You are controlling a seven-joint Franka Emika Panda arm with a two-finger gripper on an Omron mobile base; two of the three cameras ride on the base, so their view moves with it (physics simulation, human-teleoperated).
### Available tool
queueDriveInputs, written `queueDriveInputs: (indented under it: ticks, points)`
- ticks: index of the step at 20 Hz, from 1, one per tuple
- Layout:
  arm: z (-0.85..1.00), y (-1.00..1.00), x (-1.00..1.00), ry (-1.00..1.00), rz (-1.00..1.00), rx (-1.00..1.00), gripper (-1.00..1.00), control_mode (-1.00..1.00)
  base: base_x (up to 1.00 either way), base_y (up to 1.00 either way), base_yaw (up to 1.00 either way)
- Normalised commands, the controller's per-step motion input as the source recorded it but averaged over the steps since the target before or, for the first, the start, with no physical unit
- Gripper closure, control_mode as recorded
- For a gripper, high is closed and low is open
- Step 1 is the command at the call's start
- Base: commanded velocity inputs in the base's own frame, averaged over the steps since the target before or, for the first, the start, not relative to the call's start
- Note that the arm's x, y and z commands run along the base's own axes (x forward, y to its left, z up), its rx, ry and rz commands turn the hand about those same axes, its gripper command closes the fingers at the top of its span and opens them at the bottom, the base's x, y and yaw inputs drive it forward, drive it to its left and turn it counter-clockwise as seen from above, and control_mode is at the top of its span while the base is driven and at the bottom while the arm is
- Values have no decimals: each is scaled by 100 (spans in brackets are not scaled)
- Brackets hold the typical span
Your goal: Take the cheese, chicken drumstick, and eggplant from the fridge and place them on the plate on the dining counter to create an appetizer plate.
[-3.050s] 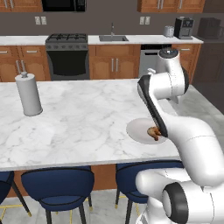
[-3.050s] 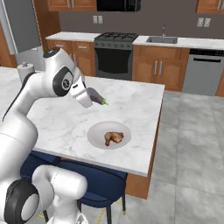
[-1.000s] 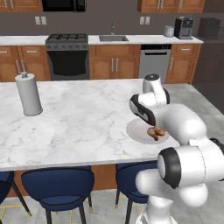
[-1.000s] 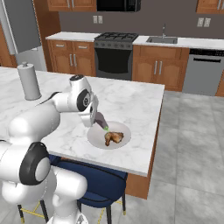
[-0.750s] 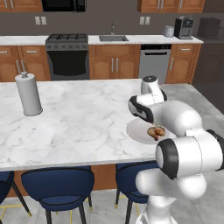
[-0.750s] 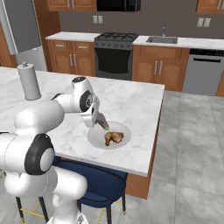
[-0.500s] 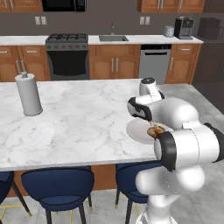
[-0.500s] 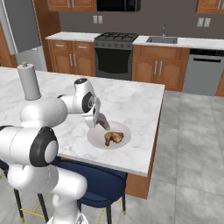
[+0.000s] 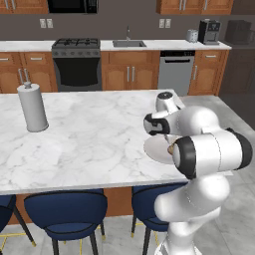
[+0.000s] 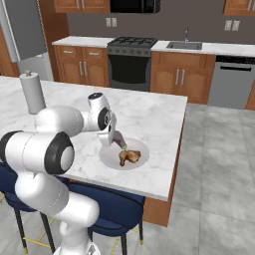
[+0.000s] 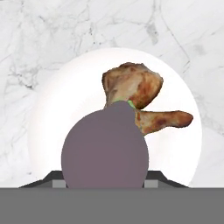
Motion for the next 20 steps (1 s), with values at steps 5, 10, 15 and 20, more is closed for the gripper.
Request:
queueDriveInputs:
  ticks: [5, 10, 15, 20]
  points:
    - [-24, -8, 18, 0, 0, 0, 100, -100, 0, 0, 0]
    - [-22, -13, 18, 0, 0, 0, 100, -100, 0, 0, 0]
    - [-21, -11, 16, 0, 0, 0, 100, -100, 0, 0, 0]
    - [-34, -16, 10, 0, 0, 0, 100, -100, 0, 0, 0]
